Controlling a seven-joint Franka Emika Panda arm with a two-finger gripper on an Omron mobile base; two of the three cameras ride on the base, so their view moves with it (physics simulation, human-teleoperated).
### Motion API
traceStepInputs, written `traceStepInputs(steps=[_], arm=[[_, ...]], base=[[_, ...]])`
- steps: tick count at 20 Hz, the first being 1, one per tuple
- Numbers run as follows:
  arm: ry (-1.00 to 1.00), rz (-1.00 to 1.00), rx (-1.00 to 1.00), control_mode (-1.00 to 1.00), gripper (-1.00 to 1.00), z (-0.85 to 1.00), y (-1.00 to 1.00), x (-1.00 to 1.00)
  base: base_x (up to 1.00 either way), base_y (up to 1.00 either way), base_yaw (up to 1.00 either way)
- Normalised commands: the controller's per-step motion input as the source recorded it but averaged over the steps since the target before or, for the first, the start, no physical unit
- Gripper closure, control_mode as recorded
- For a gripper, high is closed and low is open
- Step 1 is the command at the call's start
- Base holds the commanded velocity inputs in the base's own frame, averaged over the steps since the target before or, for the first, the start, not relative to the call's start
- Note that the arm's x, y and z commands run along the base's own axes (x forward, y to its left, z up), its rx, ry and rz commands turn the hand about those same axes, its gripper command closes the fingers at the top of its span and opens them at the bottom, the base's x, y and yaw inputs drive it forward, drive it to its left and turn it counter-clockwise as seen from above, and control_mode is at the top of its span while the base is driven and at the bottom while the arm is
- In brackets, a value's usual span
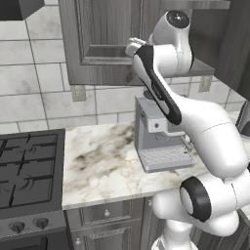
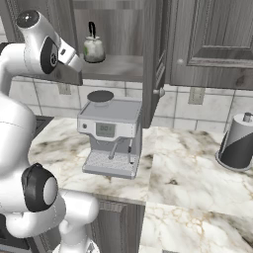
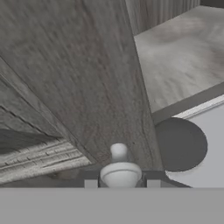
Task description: Open the cabinet, pick the kettle from the cabinet, and place it in the sink.
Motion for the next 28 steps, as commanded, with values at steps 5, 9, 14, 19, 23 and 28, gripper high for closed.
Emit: traceStepInputs(steps=[5,9,14,19,23,28], arm=[[0.00,0.00,0.00,-1.00,1.00,0.01,0.19,-0.57],[0.00,0.00,0.00,-1.00,1.00,0.05,0.21,-0.59],[0.00,0.00,-0.01,-1.00,1.00,0.07,0.25,-0.60],[0.00,0.00,-0.05,-1.00,1.00,0.06,0.28,-0.63],[0.00,0.00,-0.06,-1.00,1.00,0.06,0.30,-0.63],[0.01,0.00,-0.07,-1.00,1.00,0.06,0.27,-0.58]], base=[[0.00,0.00,0.00],[0.00,0.00,0.00],[0.00,0.00,0.00],[0.00,0.00,0.00],[0.00,0.00,0.00],[0.00,0.00,0.00]])
